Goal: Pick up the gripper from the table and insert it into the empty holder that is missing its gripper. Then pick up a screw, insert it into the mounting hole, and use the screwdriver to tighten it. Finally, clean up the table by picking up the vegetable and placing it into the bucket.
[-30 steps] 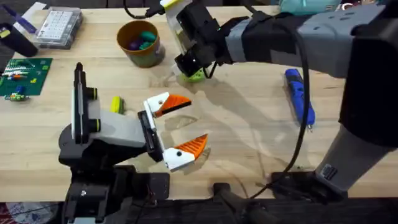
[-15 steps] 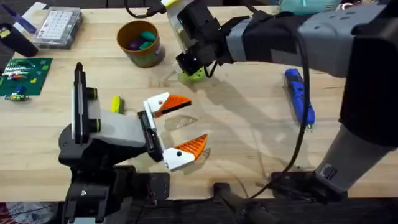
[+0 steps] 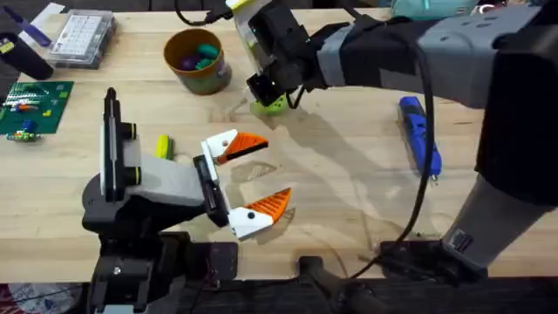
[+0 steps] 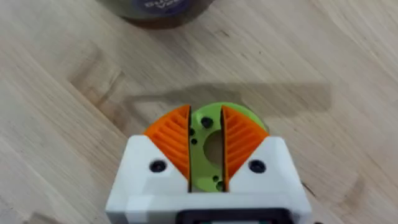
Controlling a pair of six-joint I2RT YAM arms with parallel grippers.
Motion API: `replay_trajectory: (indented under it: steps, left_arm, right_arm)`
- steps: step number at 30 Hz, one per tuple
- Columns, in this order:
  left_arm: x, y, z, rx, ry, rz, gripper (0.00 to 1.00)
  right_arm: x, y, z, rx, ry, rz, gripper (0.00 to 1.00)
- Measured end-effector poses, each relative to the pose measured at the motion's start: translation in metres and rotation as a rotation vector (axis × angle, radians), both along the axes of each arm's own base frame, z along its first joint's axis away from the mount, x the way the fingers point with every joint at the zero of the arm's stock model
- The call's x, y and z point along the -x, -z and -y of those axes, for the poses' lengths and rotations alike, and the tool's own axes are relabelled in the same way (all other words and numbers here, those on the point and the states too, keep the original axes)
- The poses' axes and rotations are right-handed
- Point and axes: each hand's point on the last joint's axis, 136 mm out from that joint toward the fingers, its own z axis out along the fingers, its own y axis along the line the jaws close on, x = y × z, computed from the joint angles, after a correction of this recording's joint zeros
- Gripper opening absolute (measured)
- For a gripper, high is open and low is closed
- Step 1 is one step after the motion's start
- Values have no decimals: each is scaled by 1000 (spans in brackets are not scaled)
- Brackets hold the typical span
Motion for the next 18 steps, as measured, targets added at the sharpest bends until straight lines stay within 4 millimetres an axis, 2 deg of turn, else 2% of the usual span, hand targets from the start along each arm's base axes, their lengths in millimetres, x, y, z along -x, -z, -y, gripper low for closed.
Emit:
replay_trajectory:
  steps: [6, 10, 12, 14, 15, 18]
  left_arm:
    - [0, 0, 0, 0, 0, 0, 986]
    - [0, 0, 0, 0, 0, 0, 986]
    - [0, 0, 0, 0, 0, 0, 986]
    - [0, 0, 0, 0, 0, 0, 986]
    - [0, 0, 0, 0, 0, 0, 986]
    - [0, 0, 0, 0, 0, 0, 986]
  right_arm:
    - [0, 11, 0, 12, 0, -14, 234]
    - [-1, 11, 0, 10, 0, -11, 228]
    - [-1, 10, 0, 11, 2, -9, 192]
    - [-1, 10, 0, 14, -1, -7, 48]
    - [-1, 10, 0, 13, 2, -7, 16]
    - [-1, 10, 0, 13, 3, -8, 4]
